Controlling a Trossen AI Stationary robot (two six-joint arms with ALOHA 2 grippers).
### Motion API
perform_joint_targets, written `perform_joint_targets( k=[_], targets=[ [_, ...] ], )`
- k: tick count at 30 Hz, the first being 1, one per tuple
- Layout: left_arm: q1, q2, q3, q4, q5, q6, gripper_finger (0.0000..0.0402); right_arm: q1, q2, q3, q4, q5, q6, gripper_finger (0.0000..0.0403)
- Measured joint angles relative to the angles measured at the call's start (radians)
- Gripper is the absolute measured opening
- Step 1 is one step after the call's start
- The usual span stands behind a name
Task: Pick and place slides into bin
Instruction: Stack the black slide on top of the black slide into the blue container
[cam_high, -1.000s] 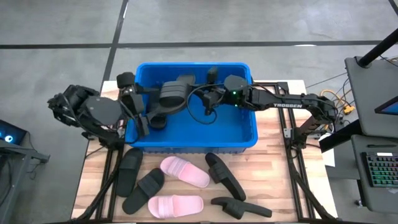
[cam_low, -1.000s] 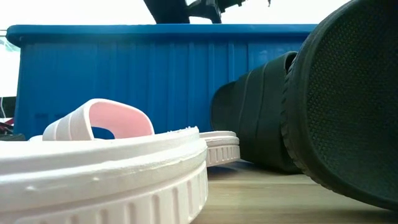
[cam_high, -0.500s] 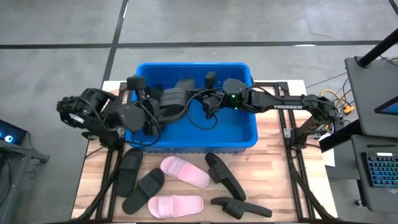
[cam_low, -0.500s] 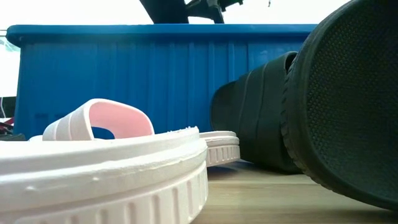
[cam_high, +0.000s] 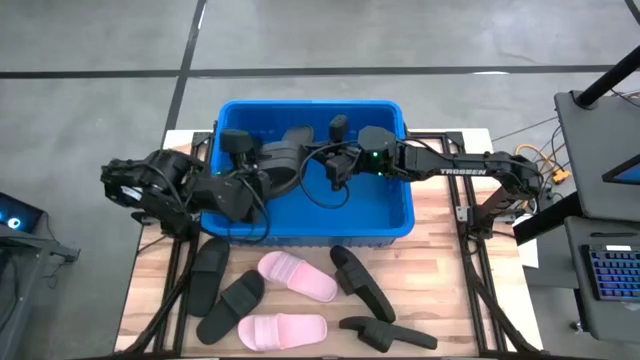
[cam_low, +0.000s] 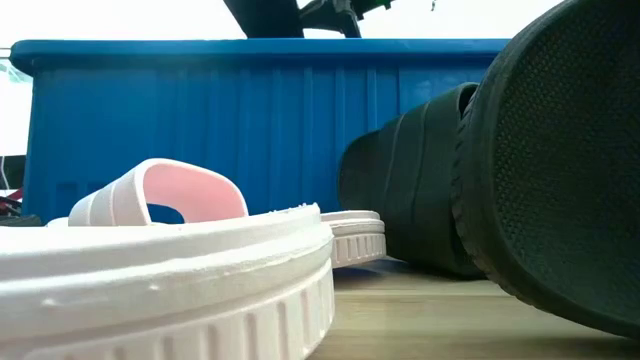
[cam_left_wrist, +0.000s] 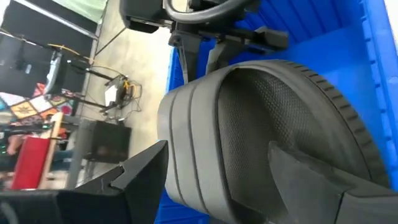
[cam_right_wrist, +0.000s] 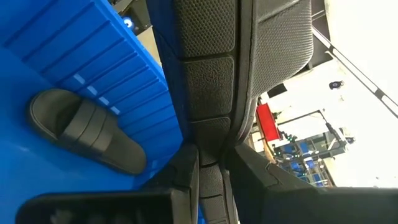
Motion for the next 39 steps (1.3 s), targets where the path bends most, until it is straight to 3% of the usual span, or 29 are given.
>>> perform_joint_targets(
  k=[7, 20, 33, 39],
  targets=[
    [0.013, 0.024, 0.0, -0.002, -0.104, 0.085, 0.026, 0.0, 0.0, 0.0, 0.001, 0.0, 0.008, 0.0054],
    [0.068, 0.041, -0.015, -0.059, -0.124, 0.093, 0.0258, 0.008, 0.0, 0.0, -0.005, 0.017, 0.007, 0.0054],
    [0.076, 0.038, -0.016, -0.059, -0.138, 0.116, 0.0193, 0.009, 0.0, 0.085, -0.053, 0.017, 0.003, 0.0054],
    [0.076, 0.038, -0.016, -0.06, -0.162, 0.115, 0.0151, 0.018, -0.001, 0.145, -0.169, 0.016, 0.007, 0.0054]
  ],
)
